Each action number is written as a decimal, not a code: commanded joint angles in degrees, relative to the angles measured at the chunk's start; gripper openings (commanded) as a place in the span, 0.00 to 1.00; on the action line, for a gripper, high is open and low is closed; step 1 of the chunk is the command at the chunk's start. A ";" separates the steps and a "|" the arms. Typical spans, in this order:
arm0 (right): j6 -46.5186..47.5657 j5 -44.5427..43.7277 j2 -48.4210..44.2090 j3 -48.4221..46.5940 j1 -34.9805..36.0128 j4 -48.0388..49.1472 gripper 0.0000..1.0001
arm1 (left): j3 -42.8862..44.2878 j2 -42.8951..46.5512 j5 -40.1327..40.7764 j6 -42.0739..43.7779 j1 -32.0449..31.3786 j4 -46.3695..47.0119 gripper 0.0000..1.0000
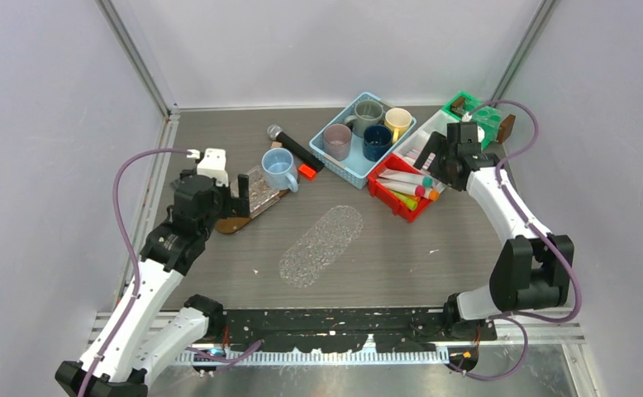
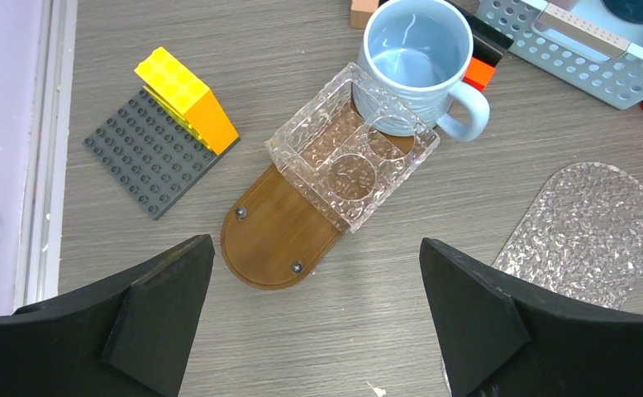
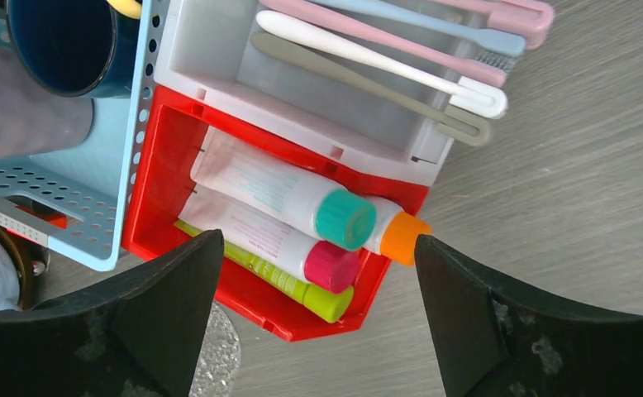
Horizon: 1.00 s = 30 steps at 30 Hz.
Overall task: Prepare toiletry sets of a toothbrush and toothpaste on the tray
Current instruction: Pick up the toothpaste from the storage box.
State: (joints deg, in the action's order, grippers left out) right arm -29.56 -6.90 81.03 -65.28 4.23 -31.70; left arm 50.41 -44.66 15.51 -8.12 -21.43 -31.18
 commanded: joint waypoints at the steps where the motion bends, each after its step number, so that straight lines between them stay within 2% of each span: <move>1: -3.56 5.89 3.59 -0.86 -2.86 5.65 0.90 | -0.48 1.13 2.16 1.70 -0.80 1.08 1.00; 5: -5.29 11.06 6.26 0.46 -4.85 9.15 0.80 | -0.64 1.09 1.98 1.86 -0.81 1.11 1.00; 12: -6.39 13.53 7.89 2.48 -6.31 10.37 0.71 | -0.74 0.51 1.73 1.97 -0.87 1.03 1.00; 25: -10.49 20.10 2.77 10.05 -8.10 16.15 0.65 | -0.75 -0.15 1.02 2.06 -0.89 1.03 1.00; 30: -12.87 22.95 2.94 11.27 -8.36 19.47 0.56 | -0.84 -0.17 1.04 2.06 -0.90 1.03 1.00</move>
State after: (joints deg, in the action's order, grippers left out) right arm -39.44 12.05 85.62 -55.13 -3.90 -16.51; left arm 49.76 -44.88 16.51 -6.96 -22.11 -31.20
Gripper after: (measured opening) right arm 0.584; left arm 0.995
